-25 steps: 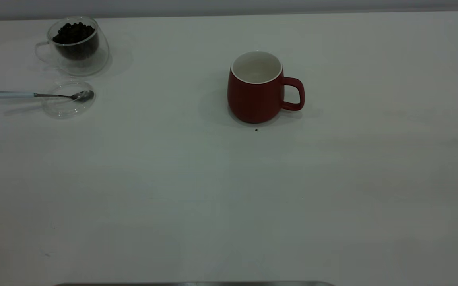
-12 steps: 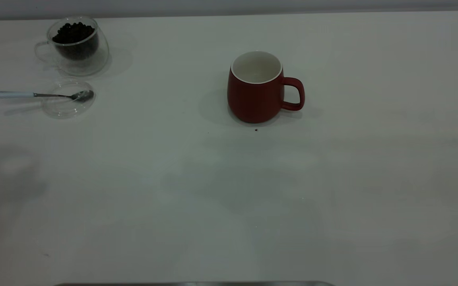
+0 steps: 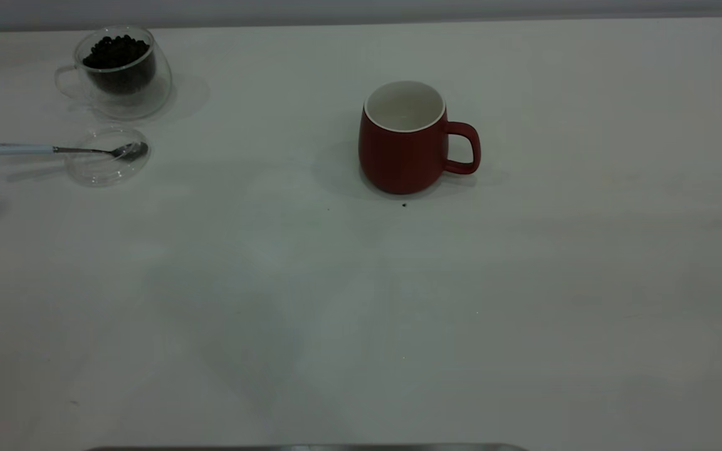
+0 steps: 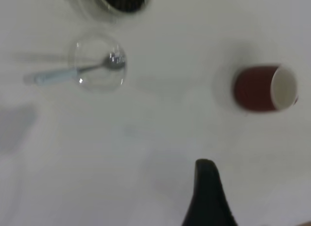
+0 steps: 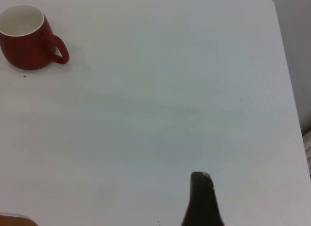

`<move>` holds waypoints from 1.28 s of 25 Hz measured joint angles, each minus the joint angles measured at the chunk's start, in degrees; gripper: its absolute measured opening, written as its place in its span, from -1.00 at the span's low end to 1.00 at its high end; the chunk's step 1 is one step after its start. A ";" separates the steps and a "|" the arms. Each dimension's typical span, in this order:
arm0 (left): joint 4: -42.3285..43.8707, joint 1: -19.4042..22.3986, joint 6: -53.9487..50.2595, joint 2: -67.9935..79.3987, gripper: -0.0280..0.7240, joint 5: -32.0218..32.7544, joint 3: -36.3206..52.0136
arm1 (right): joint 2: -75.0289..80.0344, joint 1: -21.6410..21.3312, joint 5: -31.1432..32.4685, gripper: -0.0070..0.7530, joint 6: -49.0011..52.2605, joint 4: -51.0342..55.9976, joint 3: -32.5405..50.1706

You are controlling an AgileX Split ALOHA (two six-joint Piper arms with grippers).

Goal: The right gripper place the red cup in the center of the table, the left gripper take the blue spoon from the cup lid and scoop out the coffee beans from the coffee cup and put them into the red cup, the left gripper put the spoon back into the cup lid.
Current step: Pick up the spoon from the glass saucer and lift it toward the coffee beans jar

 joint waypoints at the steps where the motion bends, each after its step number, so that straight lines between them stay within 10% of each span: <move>1: -1.74 1.39 2.12 1.53 0.63 0.00 0.00 | 0.00 0.00 0.00 0.57 0.00 0.00 0.00; 32: -11.13 3.46 28.08 40.38 0.63 -10.88 -2.03 | 0.00 0.00 0.00 0.57 0.00 0.00 0.06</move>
